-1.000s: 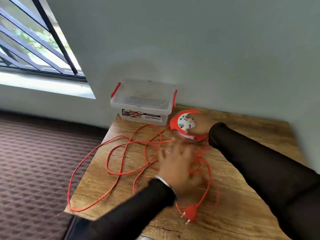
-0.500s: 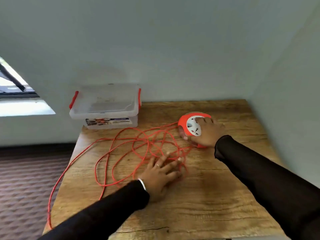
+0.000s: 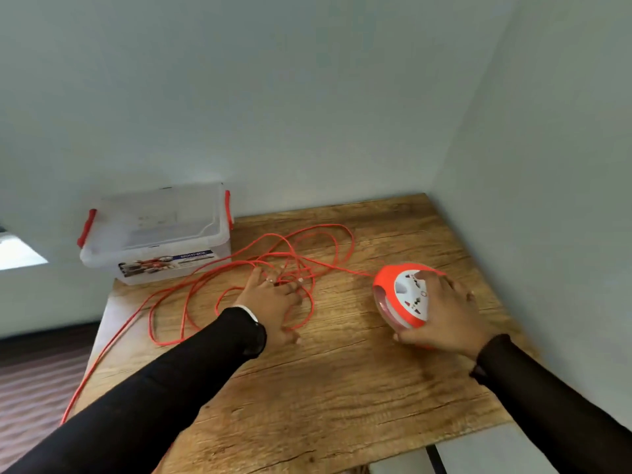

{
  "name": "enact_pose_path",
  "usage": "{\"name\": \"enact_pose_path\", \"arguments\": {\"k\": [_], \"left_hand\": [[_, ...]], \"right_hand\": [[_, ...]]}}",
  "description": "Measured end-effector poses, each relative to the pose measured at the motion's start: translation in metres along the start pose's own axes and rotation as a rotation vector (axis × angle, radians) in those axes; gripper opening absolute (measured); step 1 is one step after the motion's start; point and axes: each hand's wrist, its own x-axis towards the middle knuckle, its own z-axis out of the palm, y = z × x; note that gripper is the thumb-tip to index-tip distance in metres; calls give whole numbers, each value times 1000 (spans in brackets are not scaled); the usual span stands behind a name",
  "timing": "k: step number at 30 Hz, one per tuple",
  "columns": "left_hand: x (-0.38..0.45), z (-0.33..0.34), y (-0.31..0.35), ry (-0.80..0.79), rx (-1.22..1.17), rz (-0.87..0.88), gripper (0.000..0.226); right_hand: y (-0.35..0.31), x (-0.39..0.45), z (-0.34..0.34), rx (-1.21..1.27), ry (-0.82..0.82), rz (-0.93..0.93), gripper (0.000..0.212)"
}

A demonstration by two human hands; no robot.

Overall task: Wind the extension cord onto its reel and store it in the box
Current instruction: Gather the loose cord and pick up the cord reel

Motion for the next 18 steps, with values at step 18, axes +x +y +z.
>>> {"name": "enact_pose_path", "arguments": {"k": [18], "left_hand": [[-21,33,117,28,-2220,-386,37]], "right_hand": [[-25,-44,36,134,103,-340,77]]}}
